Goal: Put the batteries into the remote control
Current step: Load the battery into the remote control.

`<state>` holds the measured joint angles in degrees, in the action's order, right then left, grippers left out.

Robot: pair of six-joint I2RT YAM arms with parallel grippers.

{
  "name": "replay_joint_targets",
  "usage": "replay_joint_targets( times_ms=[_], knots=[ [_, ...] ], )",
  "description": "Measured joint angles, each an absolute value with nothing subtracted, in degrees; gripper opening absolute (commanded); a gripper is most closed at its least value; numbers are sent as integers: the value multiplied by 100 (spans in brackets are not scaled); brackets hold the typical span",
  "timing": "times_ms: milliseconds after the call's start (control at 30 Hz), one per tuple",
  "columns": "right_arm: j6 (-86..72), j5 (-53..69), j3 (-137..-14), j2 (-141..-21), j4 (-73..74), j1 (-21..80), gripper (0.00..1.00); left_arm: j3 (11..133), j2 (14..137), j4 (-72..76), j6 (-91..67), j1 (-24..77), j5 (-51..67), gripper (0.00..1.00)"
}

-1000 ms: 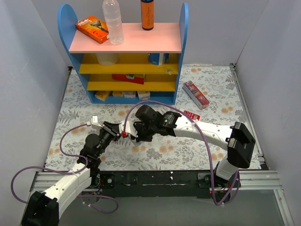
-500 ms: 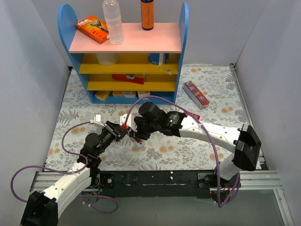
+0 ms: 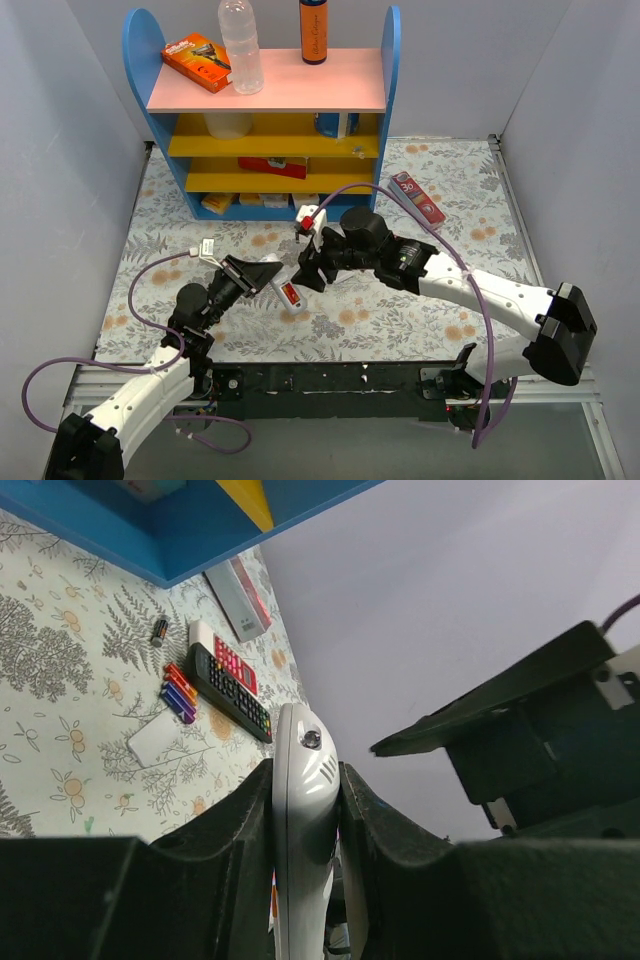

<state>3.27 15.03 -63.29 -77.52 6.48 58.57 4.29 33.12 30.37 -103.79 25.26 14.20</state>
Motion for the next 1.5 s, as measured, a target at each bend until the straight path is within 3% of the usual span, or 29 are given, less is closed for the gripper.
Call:
replay_joint_targets(
  times_ms=[567,767,900,1067,1200,1467,1500],
  knots=[
    [-1234,2418,-5673,-7808,-454,5673,64,563,3208,3531,-10160,2526,1752,0],
    [-1385,2458,-5673,-8012,-506,5658,57,602,3216,3621,-10156,2526,1828,0],
    [-1505,2545,-5664,-8084,-626,5658,43,613,3238,3671,-10138,2526,1865,0],
    [-1741,2659,-5645,-8112,-746,5586,42,613,3247,3771,-10064,2526,1894,0],
    [-1822,2722,-5642,-8145,-792,5542,58,613,3242,3756,-10005,2526,1894,0],
    [-1802,2587,-5634,-8093,-755,5391,74,613,3098,3251,-9876,2528,1791,0],
    [-1785,2545,-5616,-8038,-742,5347,83,613,3052,3142,-9845,2526,1739,0]
  ],
)
